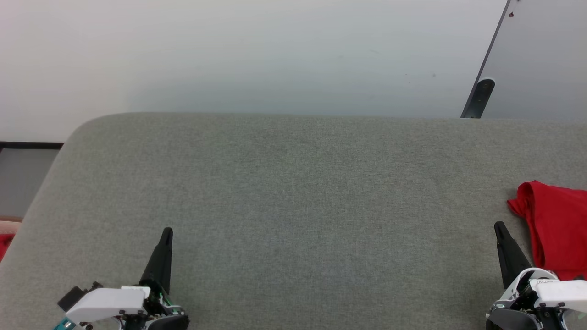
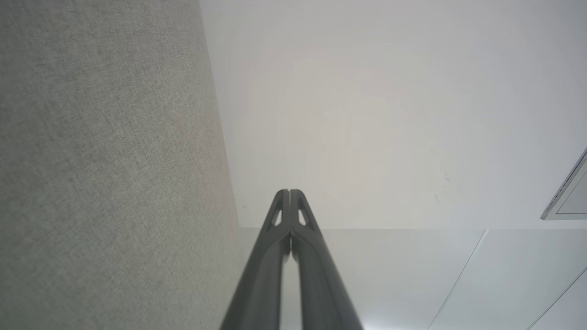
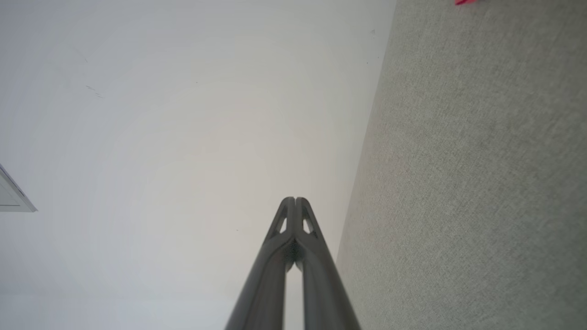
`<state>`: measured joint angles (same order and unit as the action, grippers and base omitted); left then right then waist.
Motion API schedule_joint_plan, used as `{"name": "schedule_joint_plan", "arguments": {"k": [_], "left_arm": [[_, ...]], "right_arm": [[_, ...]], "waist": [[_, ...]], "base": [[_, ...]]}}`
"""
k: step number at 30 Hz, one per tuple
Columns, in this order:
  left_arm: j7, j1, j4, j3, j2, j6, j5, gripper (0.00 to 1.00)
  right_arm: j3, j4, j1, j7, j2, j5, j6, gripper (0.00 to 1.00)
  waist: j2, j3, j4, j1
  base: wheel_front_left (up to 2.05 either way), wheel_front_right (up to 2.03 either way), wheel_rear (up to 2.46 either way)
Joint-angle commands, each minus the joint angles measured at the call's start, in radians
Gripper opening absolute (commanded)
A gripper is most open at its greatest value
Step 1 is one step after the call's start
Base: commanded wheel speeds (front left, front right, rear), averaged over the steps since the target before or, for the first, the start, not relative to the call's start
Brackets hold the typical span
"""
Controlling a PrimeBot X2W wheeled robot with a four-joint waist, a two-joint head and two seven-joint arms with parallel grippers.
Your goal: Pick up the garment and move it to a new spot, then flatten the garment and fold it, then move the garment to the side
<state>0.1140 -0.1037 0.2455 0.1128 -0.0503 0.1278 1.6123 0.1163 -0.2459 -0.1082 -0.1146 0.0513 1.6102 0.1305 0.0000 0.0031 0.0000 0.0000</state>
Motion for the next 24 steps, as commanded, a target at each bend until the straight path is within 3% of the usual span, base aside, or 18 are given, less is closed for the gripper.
{"name": "schedule_joint_plan", "arguments": {"k": [1, 24], "left_arm": [[0.002, -0.011, 0.002, 0.003, 0.001, 0.007, 0.003, 0.00], [0.002, -0.011, 0.002, 0.004, 0.001, 0.007, 0.002, 0.00]], "right_arm": [[-0.004, -0.001, -0.002, -0.001, -0.004, 0.005, 0.000, 0.00], [-0.004, -0.001, -0.002, 0.000, -0.004, 0.005, 0.000, 0.00]], "waist": [[0.0000, 0.000, 0.000, 0.0000], [0.0000, 0.000, 0.000, 0.0000]], "base": [[0.00, 0.00, 0.00], [0.00, 0.00, 0.00]]}}
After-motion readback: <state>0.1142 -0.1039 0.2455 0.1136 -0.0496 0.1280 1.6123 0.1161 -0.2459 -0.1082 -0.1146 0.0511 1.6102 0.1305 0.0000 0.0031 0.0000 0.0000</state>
